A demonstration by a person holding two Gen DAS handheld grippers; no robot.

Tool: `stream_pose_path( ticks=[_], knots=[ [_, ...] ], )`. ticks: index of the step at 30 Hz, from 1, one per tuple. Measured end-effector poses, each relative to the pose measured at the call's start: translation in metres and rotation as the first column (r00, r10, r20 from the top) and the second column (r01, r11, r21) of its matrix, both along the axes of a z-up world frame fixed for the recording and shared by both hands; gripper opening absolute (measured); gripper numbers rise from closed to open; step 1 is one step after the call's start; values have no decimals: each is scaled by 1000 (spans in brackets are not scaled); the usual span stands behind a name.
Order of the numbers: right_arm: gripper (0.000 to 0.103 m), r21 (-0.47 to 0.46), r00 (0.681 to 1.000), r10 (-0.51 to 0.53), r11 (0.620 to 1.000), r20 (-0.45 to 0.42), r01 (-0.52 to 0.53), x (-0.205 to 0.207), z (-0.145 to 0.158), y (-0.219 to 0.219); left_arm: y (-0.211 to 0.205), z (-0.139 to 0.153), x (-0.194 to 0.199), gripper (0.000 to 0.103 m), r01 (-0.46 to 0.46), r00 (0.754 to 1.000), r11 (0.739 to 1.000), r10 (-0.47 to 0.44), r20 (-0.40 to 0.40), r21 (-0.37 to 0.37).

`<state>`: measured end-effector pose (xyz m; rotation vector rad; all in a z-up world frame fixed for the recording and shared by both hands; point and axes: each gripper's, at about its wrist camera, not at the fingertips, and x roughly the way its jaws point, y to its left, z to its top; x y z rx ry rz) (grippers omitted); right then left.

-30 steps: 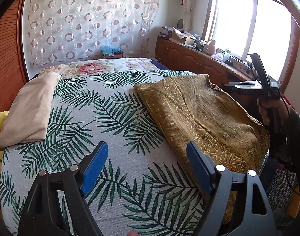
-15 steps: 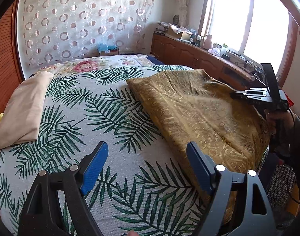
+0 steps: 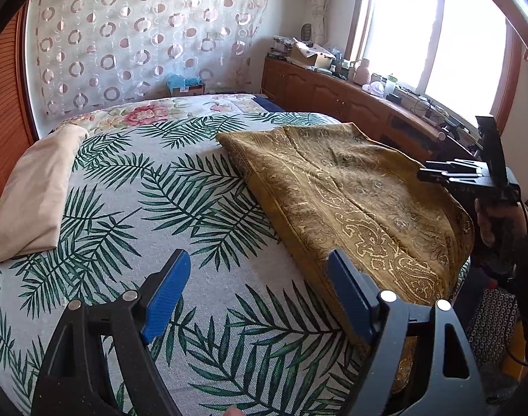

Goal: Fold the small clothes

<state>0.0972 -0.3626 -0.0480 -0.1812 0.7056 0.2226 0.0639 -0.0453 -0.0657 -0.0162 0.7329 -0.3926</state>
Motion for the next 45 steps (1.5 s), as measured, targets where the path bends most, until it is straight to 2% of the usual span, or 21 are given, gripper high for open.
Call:
stream_pose_path(
  ticks=[4,8,14,18,30,35,45],
  knots=[
    [48,-19,1000,1,1000,-12,-1,2,-5,2,-4,0,9,82,10,1000,1000,-10,-4,-1],
    [51,-9,1000,-14,1000,-8,13,17,0,0,-13,6,27,82,16,1000,999,-17,15,37],
    [53,14,1000,-8,1000,17,7,51,9,1,-23,16,65,82,13,1000,999,-14,28,47],
    [54,0,1000,14,1000,6,-14,79,4,4,-31,17,90,82,5,1000,999,-6,22,54],
    [54,43,994,65,997,-87,-61,146,-33,-2,-41,-3,149,82,-13,998,997,18,-67,76],
    [54,74,993,65,996,-100,-57,159,-35,-8,-42,-11,170,82,-23,994,997,31,-101,79],
    [54,51,994,83,996,-76,-80,161,-38,0,-43,-17,197,82,-26,991,996,36,-131,80]
  ],
)
